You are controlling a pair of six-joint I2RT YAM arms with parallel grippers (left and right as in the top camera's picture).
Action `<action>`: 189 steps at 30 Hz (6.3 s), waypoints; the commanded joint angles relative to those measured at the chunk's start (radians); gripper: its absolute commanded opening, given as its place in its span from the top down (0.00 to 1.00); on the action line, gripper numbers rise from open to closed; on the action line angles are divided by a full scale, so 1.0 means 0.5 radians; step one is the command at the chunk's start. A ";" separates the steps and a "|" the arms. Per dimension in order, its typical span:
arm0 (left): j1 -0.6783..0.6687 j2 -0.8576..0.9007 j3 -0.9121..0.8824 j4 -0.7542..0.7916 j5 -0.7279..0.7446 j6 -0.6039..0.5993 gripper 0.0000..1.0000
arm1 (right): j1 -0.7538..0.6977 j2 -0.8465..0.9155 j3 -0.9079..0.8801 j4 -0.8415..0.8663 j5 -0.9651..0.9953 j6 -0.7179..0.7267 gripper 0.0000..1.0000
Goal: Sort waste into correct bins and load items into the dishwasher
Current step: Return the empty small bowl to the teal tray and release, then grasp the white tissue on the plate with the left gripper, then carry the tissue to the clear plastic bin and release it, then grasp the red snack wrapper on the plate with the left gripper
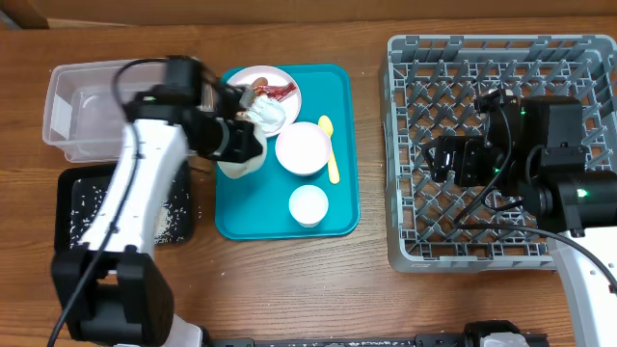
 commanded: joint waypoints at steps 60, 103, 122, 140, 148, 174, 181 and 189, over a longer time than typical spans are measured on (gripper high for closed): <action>-0.338 1.273 1.360 -0.101 -1.000 -0.941 0.07 | -0.005 -0.005 0.013 -0.066 -0.010 -0.002 0.00; -0.195 1.459 2.663 -0.900 -0.784 -0.855 0.96 | -0.005 -0.005 0.013 -0.070 0.042 -0.002 0.00; 0.552 1.482 2.329 -1.115 -0.999 -0.829 0.21 | -0.005 -0.005 0.013 -0.062 0.042 -0.001 0.00; 0.168 1.482 2.625 -0.822 -0.587 0.016 0.07 | -0.005 -0.005 0.013 -0.066 0.041 0.000 0.00; -0.156 1.720 2.460 -0.617 -0.939 0.175 0.05 | -0.005 -0.005 0.013 -0.096 0.042 -0.001 0.00; -0.162 1.974 2.327 -0.455 -0.917 0.266 0.36 | -0.005 -0.005 0.013 -0.138 0.042 -0.001 0.00; -0.178 1.974 2.269 -0.459 -0.894 0.266 0.42 | -0.005 -0.005 0.013 -0.137 0.042 -0.001 0.00; -0.223 1.974 2.269 -0.470 -0.872 0.259 0.51 | -0.005 -0.005 0.013 -0.139 0.042 -0.001 0.00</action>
